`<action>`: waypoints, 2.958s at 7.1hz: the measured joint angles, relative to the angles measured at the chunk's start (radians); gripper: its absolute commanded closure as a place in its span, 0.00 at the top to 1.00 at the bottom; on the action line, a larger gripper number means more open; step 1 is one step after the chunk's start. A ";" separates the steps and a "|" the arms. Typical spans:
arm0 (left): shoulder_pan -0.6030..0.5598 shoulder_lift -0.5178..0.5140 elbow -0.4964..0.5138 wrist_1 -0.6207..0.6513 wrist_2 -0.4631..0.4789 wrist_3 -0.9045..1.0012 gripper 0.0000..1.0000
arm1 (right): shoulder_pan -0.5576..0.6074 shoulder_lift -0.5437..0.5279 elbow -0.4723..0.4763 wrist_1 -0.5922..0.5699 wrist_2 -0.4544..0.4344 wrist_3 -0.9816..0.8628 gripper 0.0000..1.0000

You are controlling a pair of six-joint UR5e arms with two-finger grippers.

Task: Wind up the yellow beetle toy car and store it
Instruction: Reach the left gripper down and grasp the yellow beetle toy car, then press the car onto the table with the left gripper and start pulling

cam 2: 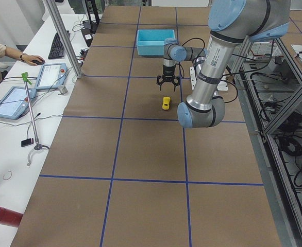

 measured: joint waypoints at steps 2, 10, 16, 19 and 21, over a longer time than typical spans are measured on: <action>0.001 -0.024 0.059 0.002 0.043 0.001 0.98 | 0.000 -0.005 -0.001 0.000 -0.001 0.000 1.00; 0.034 -0.018 0.128 -0.022 0.052 -0.009 0.90 | 0.000 -0.008 -0.005 0.000 -0.002 0.001 1.00; 0.038 -0.021 0.167 -0.050 0.054 -0.010 0.80 | -0.002 0.002 -0.018 0.001 0.003 0.000 1.00; 0.038 -0.021 0.177 -0.051 0.050 -0.010 0.16 | -0.002 0.008 -0.019 0.001 0.009 0.003 1.00; 0.034 -0.018 0.162 -0.046 0.042 -0.011 0.00 | -0.002 0.004 -0.019 0.000 0.009 0.003 1.00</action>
